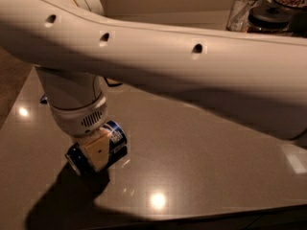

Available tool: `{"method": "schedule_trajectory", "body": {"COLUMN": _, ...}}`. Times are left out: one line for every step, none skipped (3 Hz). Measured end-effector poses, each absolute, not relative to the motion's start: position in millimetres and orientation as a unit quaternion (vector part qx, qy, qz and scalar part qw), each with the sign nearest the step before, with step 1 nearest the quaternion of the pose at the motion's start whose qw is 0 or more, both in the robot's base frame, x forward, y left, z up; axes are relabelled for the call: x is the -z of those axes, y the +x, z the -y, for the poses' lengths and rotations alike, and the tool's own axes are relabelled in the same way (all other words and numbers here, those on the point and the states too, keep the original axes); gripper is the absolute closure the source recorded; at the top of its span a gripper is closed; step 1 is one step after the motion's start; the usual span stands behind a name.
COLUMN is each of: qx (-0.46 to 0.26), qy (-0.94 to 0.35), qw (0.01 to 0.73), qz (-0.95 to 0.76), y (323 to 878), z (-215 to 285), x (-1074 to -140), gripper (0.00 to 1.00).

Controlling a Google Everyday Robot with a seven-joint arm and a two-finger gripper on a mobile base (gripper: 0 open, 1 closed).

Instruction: Place pepsi can upright

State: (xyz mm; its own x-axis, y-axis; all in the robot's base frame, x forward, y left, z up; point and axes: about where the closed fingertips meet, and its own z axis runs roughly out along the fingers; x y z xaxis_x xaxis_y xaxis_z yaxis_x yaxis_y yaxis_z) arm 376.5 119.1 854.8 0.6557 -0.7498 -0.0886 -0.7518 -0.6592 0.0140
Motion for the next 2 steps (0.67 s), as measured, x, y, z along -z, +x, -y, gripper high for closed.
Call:
{"method": "schedule_trajectory", "body": {"qx": -0.095, "qy": -0.887, "qw": 0.034, "qz": -0.45, "y": 402, "z": -102, "x": -873, "gripper": 0.95}}
{"method": "schedule_trajectory", "body": {"qx": -0.181, "qy": -0.837, "qw": 0.101, "qz": -0.507, "y": 446, "z": -76, "x": -911, "gripper": 1.0}}
